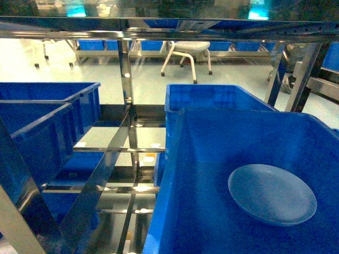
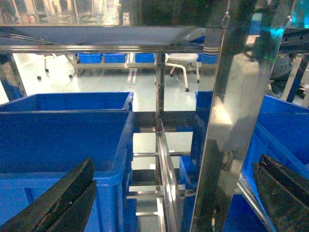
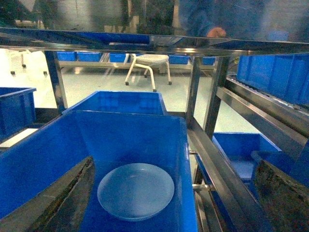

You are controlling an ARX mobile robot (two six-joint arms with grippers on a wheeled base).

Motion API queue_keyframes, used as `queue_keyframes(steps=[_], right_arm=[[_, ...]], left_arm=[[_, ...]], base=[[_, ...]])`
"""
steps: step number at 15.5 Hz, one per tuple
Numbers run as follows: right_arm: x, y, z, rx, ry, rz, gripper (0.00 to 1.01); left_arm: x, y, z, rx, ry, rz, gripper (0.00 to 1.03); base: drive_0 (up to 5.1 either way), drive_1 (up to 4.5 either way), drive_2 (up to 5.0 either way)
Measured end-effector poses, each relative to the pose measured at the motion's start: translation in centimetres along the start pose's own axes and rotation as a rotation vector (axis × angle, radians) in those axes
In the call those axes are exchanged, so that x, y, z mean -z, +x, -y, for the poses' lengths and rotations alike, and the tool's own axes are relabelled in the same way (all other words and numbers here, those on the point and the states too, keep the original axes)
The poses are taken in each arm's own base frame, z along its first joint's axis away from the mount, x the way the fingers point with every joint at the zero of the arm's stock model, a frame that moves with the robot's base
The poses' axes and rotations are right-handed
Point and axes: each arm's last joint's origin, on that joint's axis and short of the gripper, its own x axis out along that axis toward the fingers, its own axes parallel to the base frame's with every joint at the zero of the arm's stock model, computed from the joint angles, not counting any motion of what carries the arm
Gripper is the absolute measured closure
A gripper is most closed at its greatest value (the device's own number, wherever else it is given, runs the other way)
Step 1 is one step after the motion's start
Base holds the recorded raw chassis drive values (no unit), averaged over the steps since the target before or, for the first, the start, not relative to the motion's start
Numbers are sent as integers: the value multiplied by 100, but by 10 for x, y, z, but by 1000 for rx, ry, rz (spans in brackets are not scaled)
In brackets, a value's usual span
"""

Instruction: Place blue tray on left shelf second layer neatly

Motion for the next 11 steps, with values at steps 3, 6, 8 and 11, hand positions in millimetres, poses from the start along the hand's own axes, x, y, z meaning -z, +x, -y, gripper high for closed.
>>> queue_keyframes(steps=[3,6,8,11], right_arm=[[0,0,0,0,0,0,3],[0,0,0,0,0,0,3],[0,0,0,0,0,0,3],[0,0,0,0,0,0,3]], left_arm=[[0,0,0,0,0,0,5],[0,0,0,0,0,0,5],[0,0,0,0,0,0,5],[0,0,0,0,0,0,5]], base=[[0,0,0],[0,0,0],[0,0,0],[0,0,0]])
